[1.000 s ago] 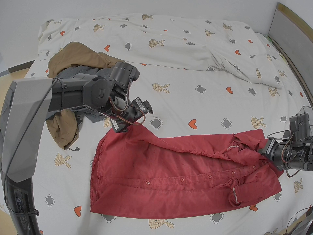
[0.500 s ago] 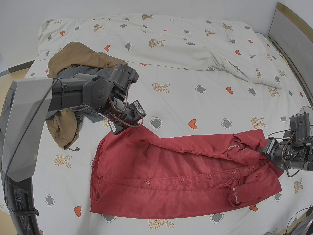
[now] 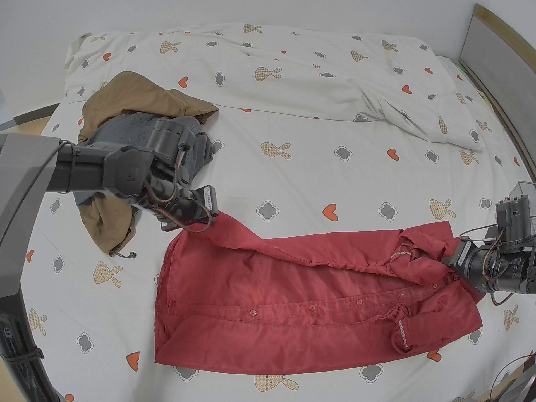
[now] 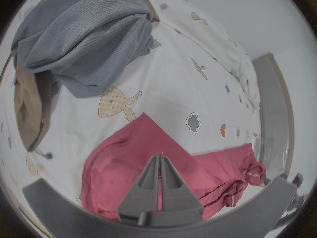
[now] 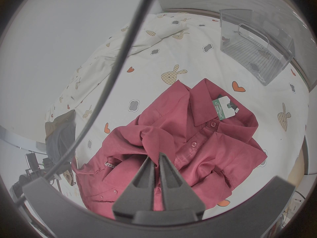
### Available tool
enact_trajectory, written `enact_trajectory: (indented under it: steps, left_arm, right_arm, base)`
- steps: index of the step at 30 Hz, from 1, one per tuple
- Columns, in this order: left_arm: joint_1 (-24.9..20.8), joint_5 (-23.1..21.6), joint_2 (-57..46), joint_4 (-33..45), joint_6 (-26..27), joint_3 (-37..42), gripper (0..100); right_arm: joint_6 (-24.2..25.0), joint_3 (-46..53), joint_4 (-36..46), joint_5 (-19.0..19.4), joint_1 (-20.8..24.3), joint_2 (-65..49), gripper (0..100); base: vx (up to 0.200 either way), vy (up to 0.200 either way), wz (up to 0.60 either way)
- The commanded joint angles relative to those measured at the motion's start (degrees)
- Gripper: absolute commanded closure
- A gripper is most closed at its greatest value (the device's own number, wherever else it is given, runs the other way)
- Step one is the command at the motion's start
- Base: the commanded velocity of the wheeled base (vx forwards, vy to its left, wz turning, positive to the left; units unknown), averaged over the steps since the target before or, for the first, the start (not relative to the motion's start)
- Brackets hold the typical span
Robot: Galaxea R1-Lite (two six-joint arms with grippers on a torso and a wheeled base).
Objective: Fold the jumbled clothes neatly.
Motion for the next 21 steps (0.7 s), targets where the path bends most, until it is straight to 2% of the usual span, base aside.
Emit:
enact_trajectory:
  steps: [1,3,10,20,21]
  left_arm:
    - [8.73,-11.03,-6.88,-14.77,11.72,16.79,100]
    - [11.28,-16.39,-8.02,-20.75,14.71,21.63,100]
    - [15.41,-25.44,-9.60,-23.21,19.72,22.77,100]
    - [16.29,-25.71,-10.83,-22.68,19.99,22.33,100]
    - [16.46,-25.71,-10.22,-22.68,19.99,22.24,0]
  right_arm:
    - [0.01,0.17,-0.10,0.03,0.13,0.11,100]
    - [0.01,0.08,-0.10,0.03,0.22,0.11,100]
    - [-0.08,0.08,-0.02,-0.06,0.40,0.03,100]
    - [-0.08,-0.18,-0.02,-0.14,0.66,0.11,100]
    - [-0.08,-0.27,-0.02,-0.14,0.66,0.11,100]
  base:
    - [0.000,0.000,0.00]
    - [0.000,0.000,0.00]
    - [0.000,0.000,0.00]
    - [0.000,0.000,0.00]
    - [0.000,0.000,0.00]
